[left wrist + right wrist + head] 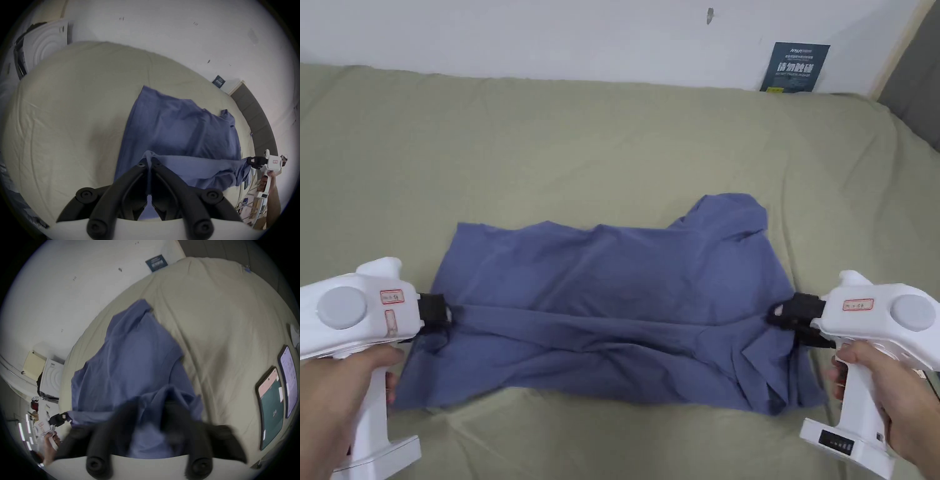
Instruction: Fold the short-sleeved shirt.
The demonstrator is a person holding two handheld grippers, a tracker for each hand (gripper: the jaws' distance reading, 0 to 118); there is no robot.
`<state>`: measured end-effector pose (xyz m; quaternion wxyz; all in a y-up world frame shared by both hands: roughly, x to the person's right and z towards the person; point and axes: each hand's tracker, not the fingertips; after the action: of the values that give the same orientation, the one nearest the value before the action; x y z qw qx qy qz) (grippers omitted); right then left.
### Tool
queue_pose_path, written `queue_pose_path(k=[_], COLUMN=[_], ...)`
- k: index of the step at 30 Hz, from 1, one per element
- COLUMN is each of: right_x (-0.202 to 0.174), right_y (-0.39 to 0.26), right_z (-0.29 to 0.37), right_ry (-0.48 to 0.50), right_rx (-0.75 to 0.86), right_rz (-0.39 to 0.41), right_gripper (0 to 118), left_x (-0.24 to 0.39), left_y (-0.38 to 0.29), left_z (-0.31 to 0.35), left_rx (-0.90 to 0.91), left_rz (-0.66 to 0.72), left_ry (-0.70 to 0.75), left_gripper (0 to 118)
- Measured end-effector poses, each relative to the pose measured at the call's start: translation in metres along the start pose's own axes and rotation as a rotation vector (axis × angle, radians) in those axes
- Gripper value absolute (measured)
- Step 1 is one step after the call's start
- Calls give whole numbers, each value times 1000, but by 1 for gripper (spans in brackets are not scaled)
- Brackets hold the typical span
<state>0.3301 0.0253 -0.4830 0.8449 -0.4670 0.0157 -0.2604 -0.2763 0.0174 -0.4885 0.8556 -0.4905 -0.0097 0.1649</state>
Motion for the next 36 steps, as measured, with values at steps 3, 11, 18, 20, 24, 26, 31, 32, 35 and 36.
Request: queue_pose_path(k=[3,11,18,20,24,26,31,32,35,36], right_x=[-3,-40,-34,-32,-30,-31,-33,-32,-33,-33], right_y=[-12,-170,-238,-242,-243,-245,-244,-243,-242,-240], right_z=[26,143,144,143,145,147,150,150,151,152], right_ry=[7,-36,-78,-114,-103,-101,-108,-111,-127,-131], right_rx=[161,382,322,325,318,317,316,315,312,315], right_rz=[129,485,437,435,440,438,423,418,419,419], right_gripper=[118,113,0,0,0,0,0,0,0,0], left_x=[-16,0,6,2,-13,-13,-36,-38,-1,4], left_y=[-10,-169,-219,-202,-161,-151,-125,-123,-105,-105], left_z=[15,129,125,116,86,72,-10,-21,10,13], left_rx=[50,368,310,261,188,217,86,79,69,75], left_rz=[-51,-421,-445,-358,-359,-381,-393,-397,-414,-413], left_ry=[17,84,186,126,111,94,108,118,120,108], left_gripper=[118,118,0,2,118,115,118,117,84,67])
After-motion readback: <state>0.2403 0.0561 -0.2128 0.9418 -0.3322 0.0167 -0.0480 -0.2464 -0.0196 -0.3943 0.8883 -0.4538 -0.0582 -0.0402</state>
